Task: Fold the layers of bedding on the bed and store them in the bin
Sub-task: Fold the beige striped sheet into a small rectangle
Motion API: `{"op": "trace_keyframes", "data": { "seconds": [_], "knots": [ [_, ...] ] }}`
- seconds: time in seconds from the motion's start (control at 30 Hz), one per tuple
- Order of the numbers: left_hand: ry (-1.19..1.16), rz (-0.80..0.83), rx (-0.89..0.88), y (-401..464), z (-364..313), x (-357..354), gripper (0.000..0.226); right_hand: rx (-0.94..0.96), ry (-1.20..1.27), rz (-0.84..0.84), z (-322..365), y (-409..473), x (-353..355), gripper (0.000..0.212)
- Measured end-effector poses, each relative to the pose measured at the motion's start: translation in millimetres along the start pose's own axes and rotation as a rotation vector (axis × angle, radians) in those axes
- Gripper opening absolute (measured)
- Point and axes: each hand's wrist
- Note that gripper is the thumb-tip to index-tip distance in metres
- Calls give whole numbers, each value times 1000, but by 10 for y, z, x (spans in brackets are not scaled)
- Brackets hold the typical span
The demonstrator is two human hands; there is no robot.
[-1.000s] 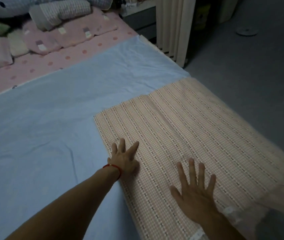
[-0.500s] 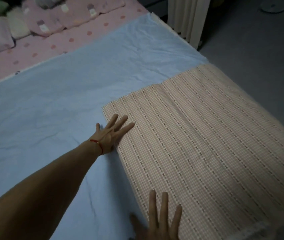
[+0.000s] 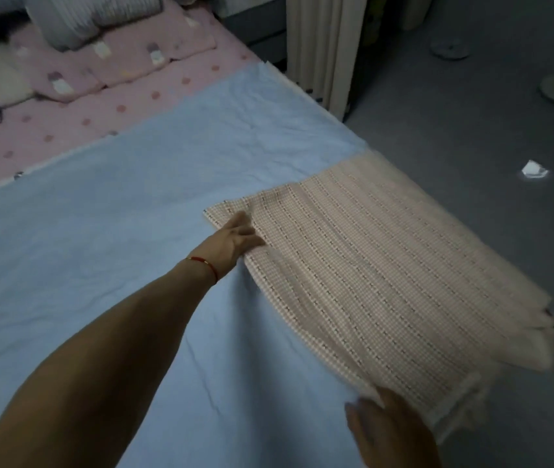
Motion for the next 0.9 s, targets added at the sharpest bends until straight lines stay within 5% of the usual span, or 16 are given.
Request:
{"op": "trace_keyframes", "data": {
  "seconds": [0.07,0.17,0.27,0.4,0.53,0.67,0.77,0.9],
  "knots": [
    [6,-5,-9,44,-281,278,49,24,-53,-139,-357,124,426,69],
    [34,52,18,198,-629,781,44,103,-288,-110,-877,329,1196,9],
    [72,104,38,424,-1127,1607,19,183,-445,12,-1187,720,2428,17],
    [127,13,10,631,-1670,2583,14,351,-551,17,-1325,1180,4087,25],
    [232,-151,30,728,-2211,3649,21,359,-600,-214,-1260,1403,5506,60],
    [345,-286,95,579,-2564,4680,27,252,-540,-339,-855,1562,6519,22],
    [342,-305,206,188,-2696,5377,31,279,-388,-445,-456,1708,7065,48],
    [333,-266,298,-523,-2845,6078,33,425,-418,-490,-80,1973,7406,29]
  ]
}}
Point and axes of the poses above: each hand's wrist, its own y-axis towards the middle knuckle, its own x-axis out of the back of the hand, z = x × y, and after that the axes turned 7 degrees about -y, right-handed
